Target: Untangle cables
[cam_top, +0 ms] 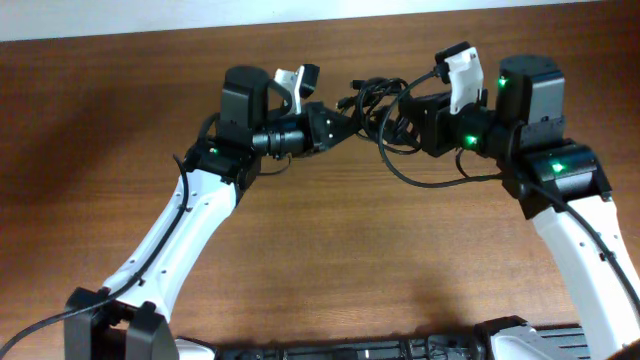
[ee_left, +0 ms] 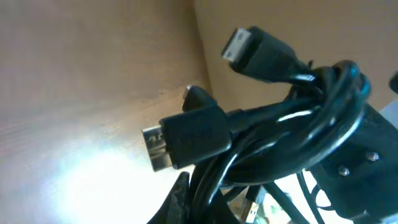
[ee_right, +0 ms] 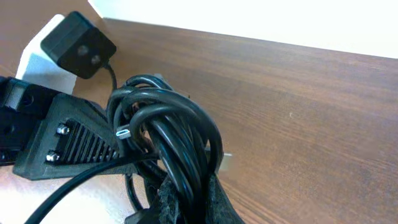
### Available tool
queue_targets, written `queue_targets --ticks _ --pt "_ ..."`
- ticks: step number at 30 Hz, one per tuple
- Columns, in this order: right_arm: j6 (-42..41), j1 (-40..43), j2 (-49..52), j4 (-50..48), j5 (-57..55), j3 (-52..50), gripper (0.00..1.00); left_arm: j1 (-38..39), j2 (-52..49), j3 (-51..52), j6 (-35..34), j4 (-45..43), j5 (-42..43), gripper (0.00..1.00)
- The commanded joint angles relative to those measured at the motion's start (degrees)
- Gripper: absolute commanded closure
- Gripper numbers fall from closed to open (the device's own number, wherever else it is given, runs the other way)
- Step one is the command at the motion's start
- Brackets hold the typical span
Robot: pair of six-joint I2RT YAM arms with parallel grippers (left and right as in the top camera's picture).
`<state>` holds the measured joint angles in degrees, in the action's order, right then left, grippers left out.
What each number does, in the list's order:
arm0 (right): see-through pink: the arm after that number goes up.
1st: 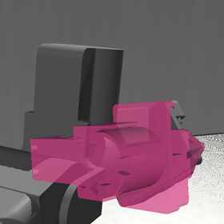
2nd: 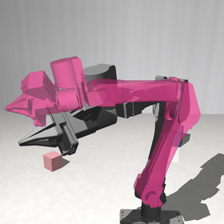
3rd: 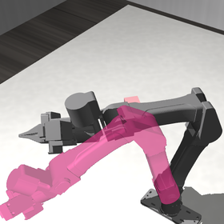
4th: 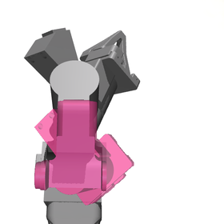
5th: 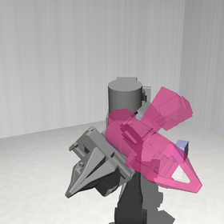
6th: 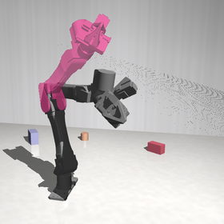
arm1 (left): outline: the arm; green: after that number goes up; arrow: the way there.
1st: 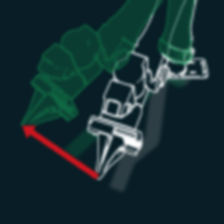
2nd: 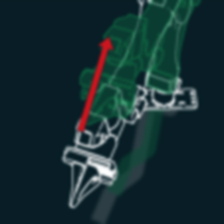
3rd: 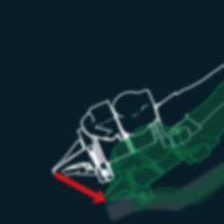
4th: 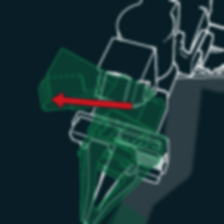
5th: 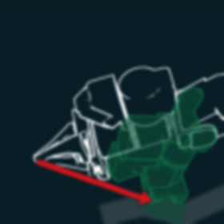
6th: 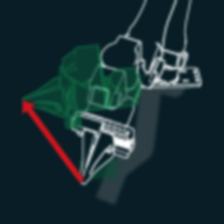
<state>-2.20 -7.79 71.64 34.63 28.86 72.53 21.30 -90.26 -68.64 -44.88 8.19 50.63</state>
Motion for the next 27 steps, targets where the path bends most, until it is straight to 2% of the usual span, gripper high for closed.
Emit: queue_targets --ticks 1,2,3,4,5,8,12,14,16,18,22,25,27 --pt "-1.51 2.99 -4.7 -1.03 -0.33 2.67 0.84 -4.44 -1.77 2.1 10.03 -6.08 -6.58 1.0" --pt "-1.49 2.99 -4.7 -1.03 0.39 2.67 0.54 -4.44 -1.77 2.1 13.9 -11.5 -3.91 1.0" --pt "-1.49 2.99 -4.7 -1.03 1.27 2.67 0.39 -4.44 -1.77 2.1 15.74 -13.7 -2.99 1.0" --pt "-1.49 2.99 -4.7 -1.01 2.23 2.67 0.3 -4.44 -1.77 2.1 18.38 -15.19 -2.99 1.0" --pt "-1.49 2.99 -4.7 -0.94 2.47 2.67 0.27 -4.44 -1.77 2.1 20.61 -16.44 -2.97 1.0" --pt "-1.07 2.99 -4.7 0.13 2.47 2.67 0.26 -4.48 -1.77 2.1 24.06 -20.44 0.59 1.0" --pt "2.89 2.99 -4.76 2.03 3.17 2.67 0.26 -4.48 -1.77 2.1 32.39 -30.77 16.59 1.0" --pt "7.98 2.99 -4.79 3.72 5.81 2.67 0.26 -4.48 -1.77 2.1 38.4 -35.01 26.64 1.0" --pt "11.58 2.99 -4.79 3.98 8.41 2.67 0.26 -4.48 -1.77 2.1 39.43 -37.57 31.85 1.0" --pt "18.53 2.99 -4.81 4.37 11.43 2.67 0.26 -4.48 -1.77 2.1 39.41 -40.83 37.79 1.0" --pt "22.82 2.99 -4.81 4.46 12.28 2.67 0.28 -4.85 -1.77 2.1 39.15 -42.03 39.56 1.0" --pt "29.31 2.99 -4.81 4.66 16.57 2.67 0.31 -4.79 -1.77 2.1 38.66 -42.03 39.54 1.0" --pt "34.01 2.99 -4.79 4.61 17.27 2.67 0.37 -4.13 -1.77 2.1 38.49 -42.03 39.54 1.0"
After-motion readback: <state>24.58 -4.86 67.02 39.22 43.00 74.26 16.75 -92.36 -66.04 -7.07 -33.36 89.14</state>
